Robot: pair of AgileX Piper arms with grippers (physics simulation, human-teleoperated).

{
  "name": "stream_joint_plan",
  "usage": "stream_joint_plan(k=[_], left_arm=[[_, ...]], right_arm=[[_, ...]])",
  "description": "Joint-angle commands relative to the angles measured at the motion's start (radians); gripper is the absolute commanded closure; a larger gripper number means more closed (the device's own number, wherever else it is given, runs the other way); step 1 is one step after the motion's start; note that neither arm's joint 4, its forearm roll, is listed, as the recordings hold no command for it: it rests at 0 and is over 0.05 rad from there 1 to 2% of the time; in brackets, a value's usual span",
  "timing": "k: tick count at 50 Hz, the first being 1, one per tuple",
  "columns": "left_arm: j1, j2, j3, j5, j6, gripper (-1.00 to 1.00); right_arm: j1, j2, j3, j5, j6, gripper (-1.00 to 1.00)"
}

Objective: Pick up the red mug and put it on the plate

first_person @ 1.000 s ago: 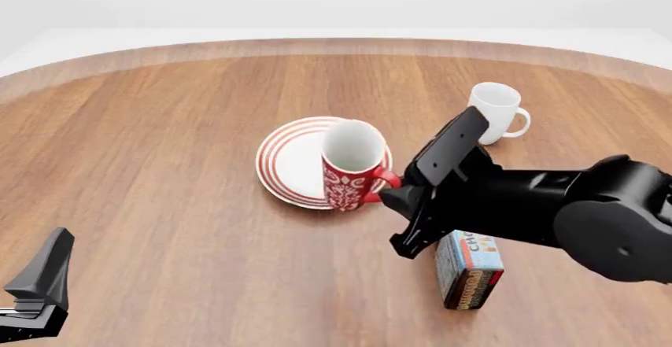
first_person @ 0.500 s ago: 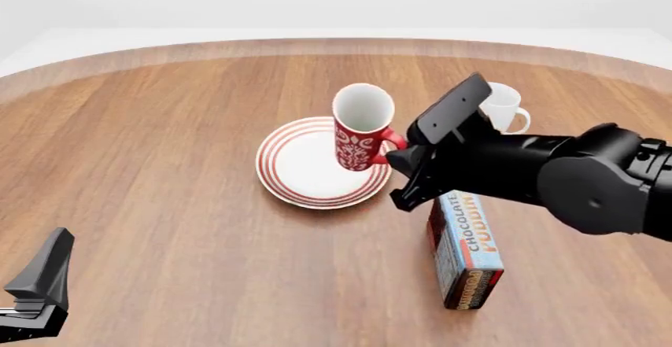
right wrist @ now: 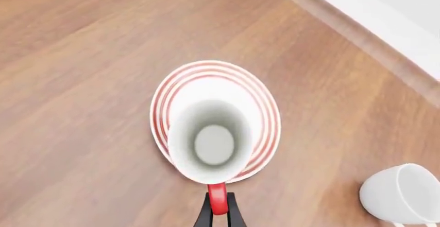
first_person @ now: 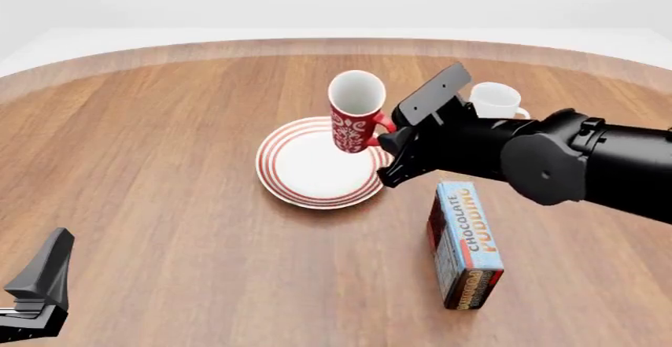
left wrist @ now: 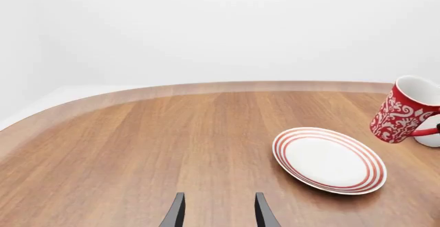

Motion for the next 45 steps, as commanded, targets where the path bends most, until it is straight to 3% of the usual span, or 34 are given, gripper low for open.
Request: stream_joint_plan(k=[1,45], left_arm=[[0.0,0.0,0.0,0.0,0.0,-1.0],[0.0,0.0,0.0,0.0,0.0,-1.0]], right_arm=[[-0.002,0.072,-0.038,-0.045,-0.005,1.0],[-0.004,0.296,-0.168,-0.121,0.017,1.0]])
